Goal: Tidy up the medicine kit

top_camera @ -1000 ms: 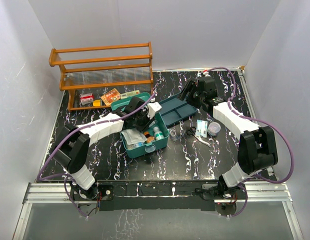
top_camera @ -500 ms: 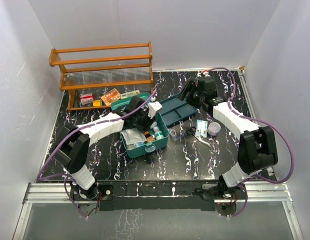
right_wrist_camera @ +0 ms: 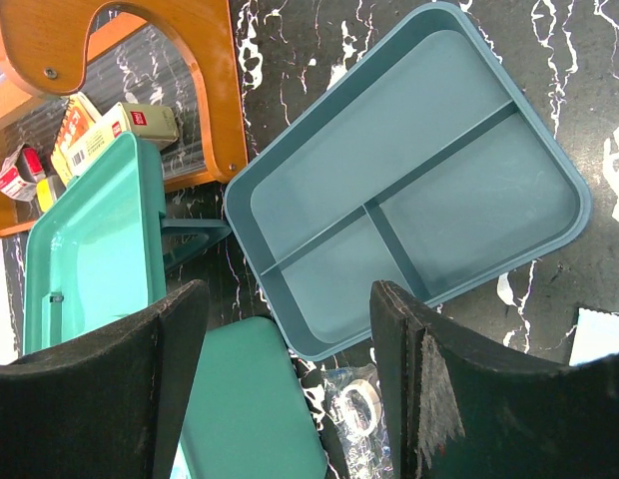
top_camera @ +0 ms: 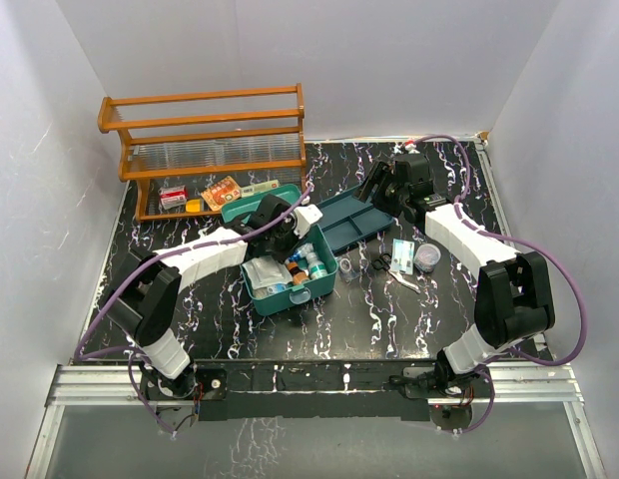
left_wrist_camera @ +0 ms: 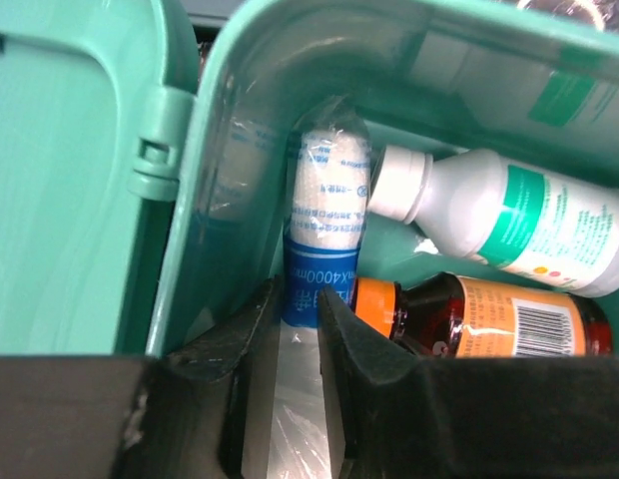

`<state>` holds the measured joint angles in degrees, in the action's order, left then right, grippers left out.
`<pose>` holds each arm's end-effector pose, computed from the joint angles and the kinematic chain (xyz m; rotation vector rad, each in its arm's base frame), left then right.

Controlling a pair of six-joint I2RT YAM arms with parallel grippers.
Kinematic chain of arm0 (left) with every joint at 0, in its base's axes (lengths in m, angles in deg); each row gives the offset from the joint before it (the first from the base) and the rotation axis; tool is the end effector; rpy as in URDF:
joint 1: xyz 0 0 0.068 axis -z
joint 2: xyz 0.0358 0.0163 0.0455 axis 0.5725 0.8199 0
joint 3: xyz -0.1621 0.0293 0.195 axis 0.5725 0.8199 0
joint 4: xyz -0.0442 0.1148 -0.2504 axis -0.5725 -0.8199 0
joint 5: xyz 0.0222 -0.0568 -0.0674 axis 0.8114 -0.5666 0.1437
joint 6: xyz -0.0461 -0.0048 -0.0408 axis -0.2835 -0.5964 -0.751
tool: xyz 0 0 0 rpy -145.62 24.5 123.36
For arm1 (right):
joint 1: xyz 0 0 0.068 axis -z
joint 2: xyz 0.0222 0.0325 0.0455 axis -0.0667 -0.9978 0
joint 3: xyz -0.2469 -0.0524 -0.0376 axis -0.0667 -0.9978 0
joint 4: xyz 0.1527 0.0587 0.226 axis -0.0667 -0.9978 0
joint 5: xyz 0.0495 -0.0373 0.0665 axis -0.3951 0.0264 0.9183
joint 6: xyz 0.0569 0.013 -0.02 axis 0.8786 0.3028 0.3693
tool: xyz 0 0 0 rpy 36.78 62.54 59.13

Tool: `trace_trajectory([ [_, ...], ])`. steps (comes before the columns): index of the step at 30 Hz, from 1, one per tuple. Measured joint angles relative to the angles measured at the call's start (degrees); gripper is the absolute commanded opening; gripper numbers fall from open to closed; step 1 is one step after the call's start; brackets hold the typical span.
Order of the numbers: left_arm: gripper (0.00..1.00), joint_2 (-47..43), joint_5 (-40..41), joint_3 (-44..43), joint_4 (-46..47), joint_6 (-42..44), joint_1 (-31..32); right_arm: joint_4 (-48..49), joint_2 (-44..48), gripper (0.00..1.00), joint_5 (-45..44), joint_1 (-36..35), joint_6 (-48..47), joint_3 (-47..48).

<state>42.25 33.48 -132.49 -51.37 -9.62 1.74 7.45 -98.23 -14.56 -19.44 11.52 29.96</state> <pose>0.3008 -0.2311 0.1758 1.1046 2.0555 -0.3198 0.3624 0.1068 0.2319 0.3746 2.2655 0.6255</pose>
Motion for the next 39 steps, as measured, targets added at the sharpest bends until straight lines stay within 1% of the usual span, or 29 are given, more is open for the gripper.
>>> trace_trajectory([
  [9, 0.26, -0.04, 3.30, 1.31, 0.57, 2.38, 1.36, 0.00, 0.00, 0.63, 0.02, 0.00, 0.07, -0.02],
  [14, 0.32, -1.03, 3.52, 1.16, 0.11, 2.80, 1.44, 0.00, 0.00, 0.63, 0.04, 0.00, 0.13, -0.02],
  [20, 0.37, -2.80, 2.40, -1.53, -0.81, 1.92, 1.44, 0.00, 0.07, 0.63, -0.39, 0.02, 0.13, -0.04],
  [25, 0.42, -6.43, 2.89, -2.32, -0.90, -1.16, 1.44, -1.14, 1.07, 0.62, -3.06, 0.04, 0.13, -0.24],
  [27, 0.46, -8.20, 4.04, -2.60, -0.94, -2.82, 1.49, -2.73, 2.03, 0.62, -5.07, 0.15, 0.13, -0.24],
  [31, 0.54, -11.69, 9.22, -3.67, -0.59, -7.39, 1.60, -6.51, 3.76, 0.62, -9.09, 0.63, -0.13, -0.24],
  [36, 0.64, -16.96, 16.52, -3.65, 0.33, -14.10, 1.53, -11.02, 5.20, 0.61, -12.13, 0.79, -0.28, -0.55],
  [39, 0.68, -20.15, 20.11, -3.65, 0.61, -18.73, 1.16, -13.51, 7.06, 0.60, -13.57, 0.79, -0.04, -2.27],
])
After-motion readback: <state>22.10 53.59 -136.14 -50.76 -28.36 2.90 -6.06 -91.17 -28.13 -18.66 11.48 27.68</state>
